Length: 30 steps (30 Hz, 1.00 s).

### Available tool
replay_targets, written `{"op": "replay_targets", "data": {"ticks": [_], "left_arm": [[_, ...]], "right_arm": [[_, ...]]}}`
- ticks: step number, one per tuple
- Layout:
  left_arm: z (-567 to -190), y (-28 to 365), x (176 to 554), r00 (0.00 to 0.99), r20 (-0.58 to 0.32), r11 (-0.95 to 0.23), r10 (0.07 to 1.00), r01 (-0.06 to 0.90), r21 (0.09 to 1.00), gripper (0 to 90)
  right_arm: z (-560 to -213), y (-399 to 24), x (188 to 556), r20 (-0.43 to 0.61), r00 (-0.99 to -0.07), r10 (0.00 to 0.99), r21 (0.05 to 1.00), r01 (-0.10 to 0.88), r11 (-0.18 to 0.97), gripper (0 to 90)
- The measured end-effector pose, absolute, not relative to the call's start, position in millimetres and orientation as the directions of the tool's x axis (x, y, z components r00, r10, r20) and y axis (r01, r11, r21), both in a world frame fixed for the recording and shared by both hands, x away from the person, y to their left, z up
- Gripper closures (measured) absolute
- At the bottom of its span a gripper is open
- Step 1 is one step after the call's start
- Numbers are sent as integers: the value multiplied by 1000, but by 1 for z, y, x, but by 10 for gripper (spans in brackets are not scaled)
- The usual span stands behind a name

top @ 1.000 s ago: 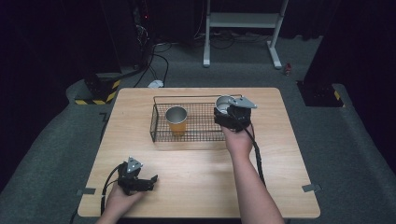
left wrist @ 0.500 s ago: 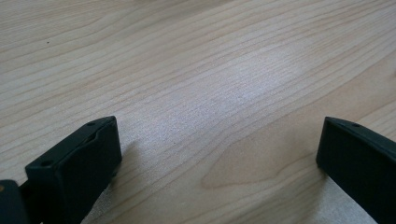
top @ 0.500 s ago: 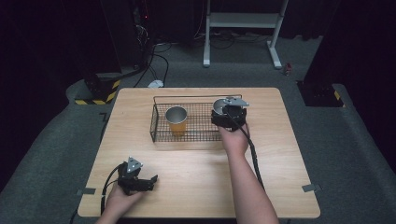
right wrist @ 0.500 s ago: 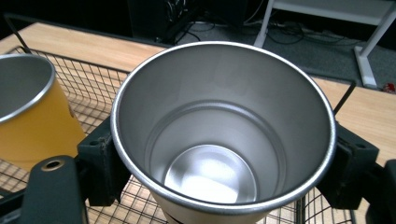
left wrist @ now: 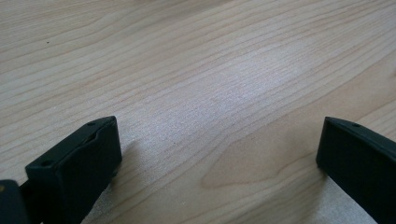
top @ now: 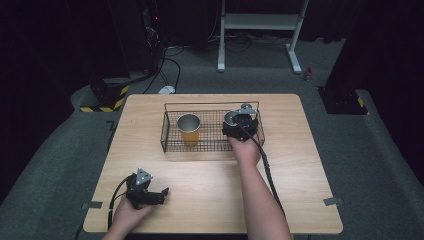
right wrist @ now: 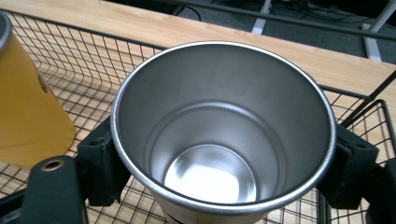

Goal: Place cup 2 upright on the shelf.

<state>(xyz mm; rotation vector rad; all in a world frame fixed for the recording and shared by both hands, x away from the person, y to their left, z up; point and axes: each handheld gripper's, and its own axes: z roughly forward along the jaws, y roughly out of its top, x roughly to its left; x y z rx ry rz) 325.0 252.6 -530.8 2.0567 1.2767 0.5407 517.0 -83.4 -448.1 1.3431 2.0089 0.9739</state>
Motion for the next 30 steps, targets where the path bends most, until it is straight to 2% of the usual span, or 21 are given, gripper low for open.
{"op": "replay_targets", "data": {"ticks": [30], "left_arm": [[-531,252,324,439,2,-311,898,631,711,5]], "right_arm": [[-467,-75,532,-19,-375,927,724,635,271,185]]}}
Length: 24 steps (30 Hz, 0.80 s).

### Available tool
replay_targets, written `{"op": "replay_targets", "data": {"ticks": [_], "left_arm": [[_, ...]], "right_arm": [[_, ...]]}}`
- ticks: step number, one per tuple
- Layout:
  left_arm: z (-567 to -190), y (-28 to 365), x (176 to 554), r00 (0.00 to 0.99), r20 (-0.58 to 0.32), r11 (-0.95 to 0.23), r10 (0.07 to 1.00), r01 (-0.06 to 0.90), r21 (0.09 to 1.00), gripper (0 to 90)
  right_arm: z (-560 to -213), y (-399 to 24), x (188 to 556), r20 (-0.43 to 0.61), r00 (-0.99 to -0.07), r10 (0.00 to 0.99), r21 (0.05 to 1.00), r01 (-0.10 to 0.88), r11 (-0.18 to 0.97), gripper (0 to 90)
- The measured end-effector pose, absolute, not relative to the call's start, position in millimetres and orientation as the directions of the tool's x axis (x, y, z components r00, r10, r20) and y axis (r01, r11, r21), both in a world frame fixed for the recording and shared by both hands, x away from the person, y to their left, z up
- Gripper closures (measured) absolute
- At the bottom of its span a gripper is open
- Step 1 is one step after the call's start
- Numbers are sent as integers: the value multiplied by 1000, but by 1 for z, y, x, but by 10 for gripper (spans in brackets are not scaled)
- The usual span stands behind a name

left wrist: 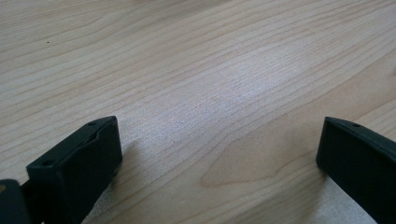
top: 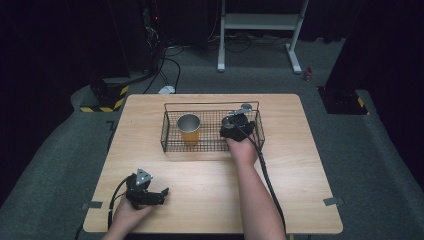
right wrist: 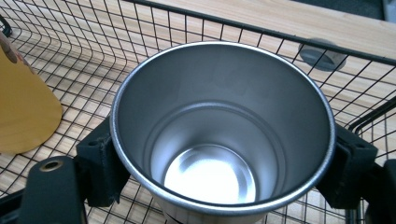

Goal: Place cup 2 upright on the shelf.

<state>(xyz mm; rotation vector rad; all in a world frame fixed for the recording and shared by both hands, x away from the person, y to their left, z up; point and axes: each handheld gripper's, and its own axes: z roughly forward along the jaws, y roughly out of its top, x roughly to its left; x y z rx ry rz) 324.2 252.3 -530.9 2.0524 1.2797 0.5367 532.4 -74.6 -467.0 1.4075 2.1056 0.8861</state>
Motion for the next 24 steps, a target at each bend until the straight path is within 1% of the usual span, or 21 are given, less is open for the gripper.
{"op": "replay_targets", "data": {"ticks": [6,15,18,24], "left_arm": [[-531,252,324,437,0,-306,900,631,713,5],[-531,252,324,439,2,-310,899,631,711,6],[-531,252,324,439,2,-310,899,631,712,6],[-531,253,324,442,6,-315,897,629,711,5]], "right_arm": [[-470,-75,534,-10,-378,926,717,643,271,184],[-469,-73,531,-28,-378,925,707,647,286,168],[-469,-73,531,-19,-375,927,708,649,278,138],[-470,-73,531,-7,-376,927,704,656,272,110]]}}
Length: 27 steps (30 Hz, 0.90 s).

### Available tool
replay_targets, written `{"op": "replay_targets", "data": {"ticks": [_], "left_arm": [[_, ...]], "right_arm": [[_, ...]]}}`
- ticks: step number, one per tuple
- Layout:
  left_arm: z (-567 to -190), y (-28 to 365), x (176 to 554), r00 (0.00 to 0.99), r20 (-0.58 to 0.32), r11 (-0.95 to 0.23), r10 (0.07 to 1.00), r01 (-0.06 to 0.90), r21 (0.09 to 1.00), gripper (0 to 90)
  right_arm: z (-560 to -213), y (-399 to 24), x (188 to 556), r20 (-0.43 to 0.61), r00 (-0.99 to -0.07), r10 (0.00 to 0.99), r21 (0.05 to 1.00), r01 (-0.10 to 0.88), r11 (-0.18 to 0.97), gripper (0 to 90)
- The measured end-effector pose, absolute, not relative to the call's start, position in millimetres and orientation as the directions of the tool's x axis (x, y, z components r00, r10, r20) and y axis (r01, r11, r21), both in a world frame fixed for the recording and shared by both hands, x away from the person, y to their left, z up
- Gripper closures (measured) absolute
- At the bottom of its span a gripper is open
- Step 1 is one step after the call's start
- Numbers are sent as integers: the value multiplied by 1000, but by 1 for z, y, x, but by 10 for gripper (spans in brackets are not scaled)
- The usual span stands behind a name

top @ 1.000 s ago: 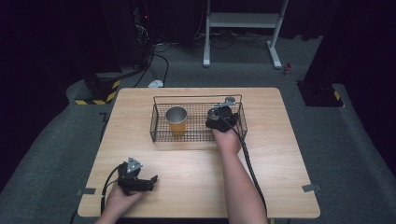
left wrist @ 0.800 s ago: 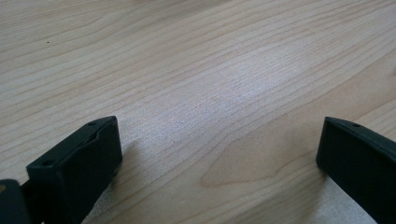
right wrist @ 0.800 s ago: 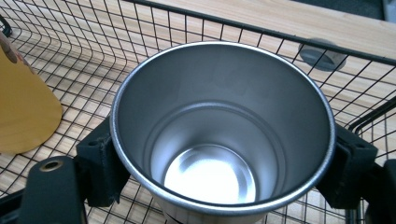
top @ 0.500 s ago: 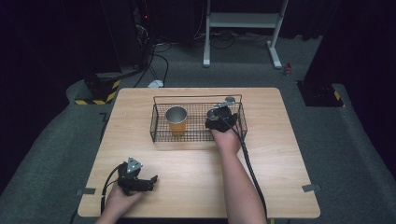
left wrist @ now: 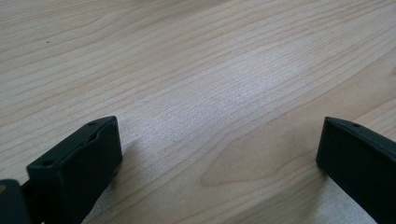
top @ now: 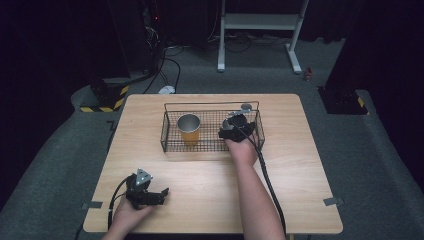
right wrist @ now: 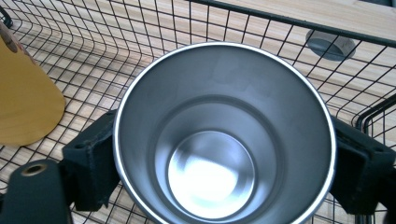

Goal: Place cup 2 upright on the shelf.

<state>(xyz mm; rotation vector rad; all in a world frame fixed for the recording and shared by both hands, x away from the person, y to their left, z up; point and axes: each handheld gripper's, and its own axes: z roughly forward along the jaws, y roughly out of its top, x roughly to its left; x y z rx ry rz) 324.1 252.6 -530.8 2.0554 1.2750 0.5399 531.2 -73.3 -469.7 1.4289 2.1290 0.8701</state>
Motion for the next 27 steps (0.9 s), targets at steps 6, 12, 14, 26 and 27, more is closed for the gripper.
{"op": "replay_targets", "data": {"ticks": [6,12,14,26,27], "left_arm": [[-531,253,324,442,6,-314,897,629,711,5],[-531,252,324,442,6,-315,897,629,711,5],[-531,253,324,443,5,-315,896,629,710,5],[-531,253,324,444,7,-316,896,628,712,5],[-531,253,324,446,10,-320,895,626,711,5]], "right_arm": [[-467,-74,530,5,-373,928,710,655,259,99],[-457,-76,526,-2,-370,929,733,632,253,98],[-453,-78,525,-10,-375,927,746,614,257,98],[-430,-83,510,-14,-396,918,793,555,252,99],[-429,-83,509,-13,-398,917,792,555,253,99]]}}
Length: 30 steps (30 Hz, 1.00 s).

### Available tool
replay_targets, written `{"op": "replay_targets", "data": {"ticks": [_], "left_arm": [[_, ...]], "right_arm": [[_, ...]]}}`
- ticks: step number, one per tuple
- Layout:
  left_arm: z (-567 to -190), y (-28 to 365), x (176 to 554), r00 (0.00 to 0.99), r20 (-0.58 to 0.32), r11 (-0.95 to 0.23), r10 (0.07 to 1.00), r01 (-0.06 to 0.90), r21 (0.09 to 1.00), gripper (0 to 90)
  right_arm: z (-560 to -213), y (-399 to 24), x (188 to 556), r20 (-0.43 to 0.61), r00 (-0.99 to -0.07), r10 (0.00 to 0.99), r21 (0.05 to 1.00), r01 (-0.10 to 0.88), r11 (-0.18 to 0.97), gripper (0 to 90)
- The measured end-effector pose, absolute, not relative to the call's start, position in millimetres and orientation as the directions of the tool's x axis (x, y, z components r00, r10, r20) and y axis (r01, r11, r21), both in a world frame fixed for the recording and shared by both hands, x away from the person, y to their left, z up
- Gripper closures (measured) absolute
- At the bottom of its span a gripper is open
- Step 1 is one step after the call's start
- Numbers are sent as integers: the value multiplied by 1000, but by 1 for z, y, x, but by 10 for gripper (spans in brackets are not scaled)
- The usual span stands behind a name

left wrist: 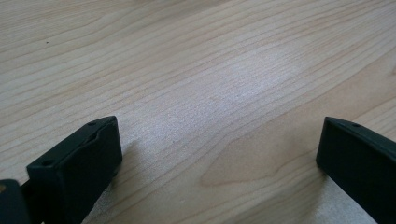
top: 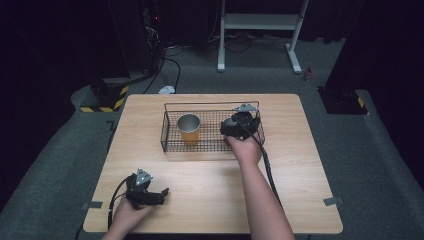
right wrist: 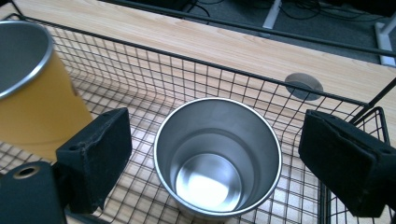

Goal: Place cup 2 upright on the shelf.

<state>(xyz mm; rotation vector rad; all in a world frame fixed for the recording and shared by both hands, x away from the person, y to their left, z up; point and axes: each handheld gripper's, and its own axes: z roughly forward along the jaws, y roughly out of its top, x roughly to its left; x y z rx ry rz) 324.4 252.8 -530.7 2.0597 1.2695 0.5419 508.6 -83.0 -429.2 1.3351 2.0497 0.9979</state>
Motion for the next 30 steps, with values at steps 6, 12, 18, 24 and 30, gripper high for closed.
{"op": "replay_targets", "data": {"ticks": [6,12,18,24,30], "left_arm": [[-531,253,324,446,7,-318,895,627,711,5],[-530,253,325,449,12,-325,894,627,708,5],[-530,253,325,449,13,-325,894,627,708,5],[-530,253,325,450,12,-325,893,626,708,5],[-531,253,325,452,12,-326,892,625,709,4]], "right_arm": [[-426,-85,498,-10,-420,907,804,537,257,100],[-426,-88,485,0,-439,899,814,522,254,101],[-428,-91,468,-6,-450,893,823,505,260,103],[-434,-97,450,-17,-453,891,830,490,265,104],[-443,-104,431,-25,-454,890,833,483,270,104]]}}
